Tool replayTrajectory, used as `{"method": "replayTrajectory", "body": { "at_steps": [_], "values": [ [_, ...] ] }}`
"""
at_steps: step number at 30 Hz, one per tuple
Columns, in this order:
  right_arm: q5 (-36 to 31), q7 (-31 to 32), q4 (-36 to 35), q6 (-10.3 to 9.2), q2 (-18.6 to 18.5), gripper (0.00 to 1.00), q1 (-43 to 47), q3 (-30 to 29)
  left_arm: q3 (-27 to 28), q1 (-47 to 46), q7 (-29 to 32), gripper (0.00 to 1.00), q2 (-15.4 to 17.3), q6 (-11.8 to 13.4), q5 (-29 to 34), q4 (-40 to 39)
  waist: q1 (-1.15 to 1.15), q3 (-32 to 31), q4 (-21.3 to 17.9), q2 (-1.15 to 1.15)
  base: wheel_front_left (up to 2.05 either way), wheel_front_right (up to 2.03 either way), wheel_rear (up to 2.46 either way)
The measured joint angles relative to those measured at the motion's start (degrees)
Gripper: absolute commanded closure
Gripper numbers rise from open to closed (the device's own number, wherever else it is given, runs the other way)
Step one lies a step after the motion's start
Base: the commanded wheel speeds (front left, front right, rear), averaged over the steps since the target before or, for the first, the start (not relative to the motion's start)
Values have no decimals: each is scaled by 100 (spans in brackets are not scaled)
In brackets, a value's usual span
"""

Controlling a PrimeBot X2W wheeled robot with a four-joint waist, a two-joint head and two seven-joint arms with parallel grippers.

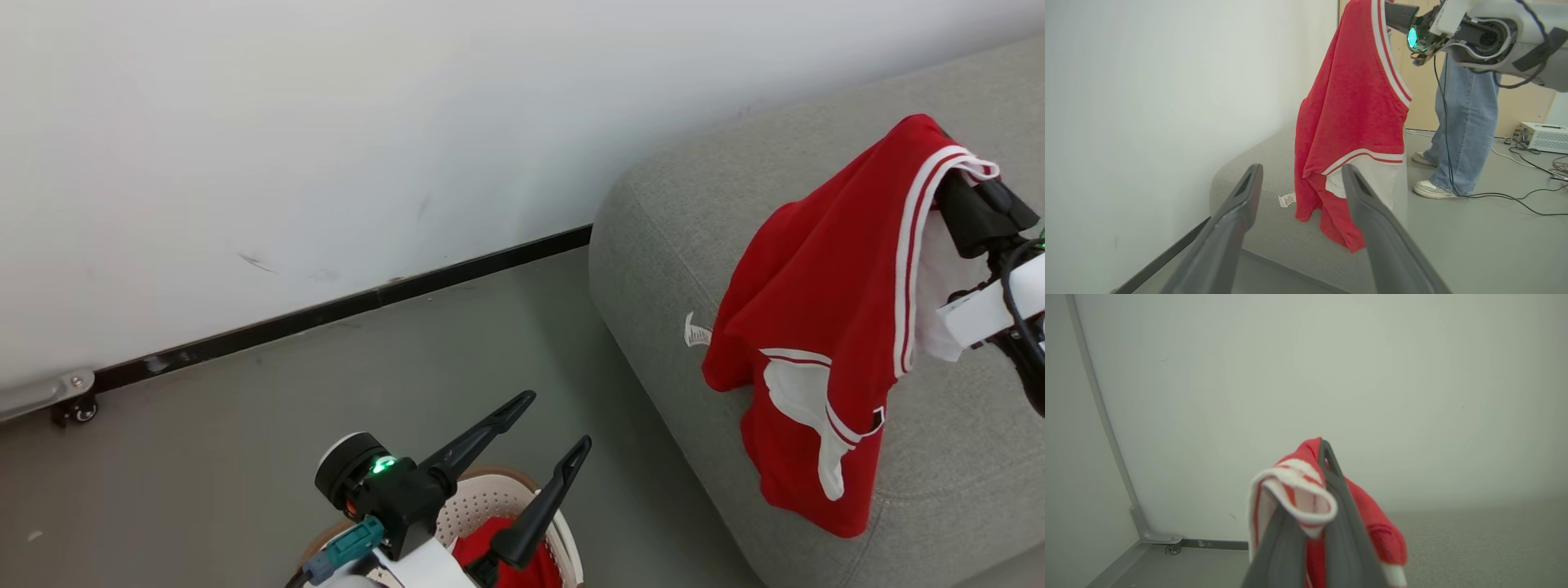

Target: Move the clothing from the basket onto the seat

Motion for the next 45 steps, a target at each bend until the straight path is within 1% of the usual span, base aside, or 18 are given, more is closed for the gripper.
{"method": "replayTrajectory", "body": {
  "at_steps": [6,12,16,21,25,30,35,40,42,45],
  "values": [
    [-31,114,-3,0,-158,100,4,-209,-80,53,0,0,12,0,-29,-156,0,25,-179,0,0,0,0],
    [-27,252,30,0,-194,100,3,-348,-73,115,0,0,20,0,-14,-285,0,118,-313,0,0,0,0],
    [21,372,99,0,-158,100,-69,-443,-75,115,0,0,174,0,153,-297,0,237,-354,0,0,0,0],
    [27,510,256,0,-186,100,-769,-794,2,114,0,0,245,10,197,-378,0,420,-362,0,0,0,0],
    [-46,646,353,0,-280,100,-1463,-1028,75,100,0,0,393,60,339,-480,0,582,-333,0,0,0,0],
    [-96,828,784,0,-347,100,-2151,-1397,122,-12,2,0,476,66,403,-622,0,785,-250,0,0,0,0],
    [-314,1055,1249,0,-564,100,-2726,-1562,140,-166,43,0,516,67,493,-772,0,986,-130,0,0,0,0],
    [-564,1132,1736,0,-794,100,-3187,-1731,111,-310,87,0,512,67,543,-999,0,1200,16,0,0,0,0],
    [-765,1132,1942,0,-895,100,-3326,-1798,25,-408,130,0,486,65,552,-1124,0,1331,110,0,0,0,0],
    [-891,1127,2120,0,-991,100,-3439,-1828,-92,-492,154,0,457,59,602,-1212,0,1466,205,0,0,0,0]
  ]
}}
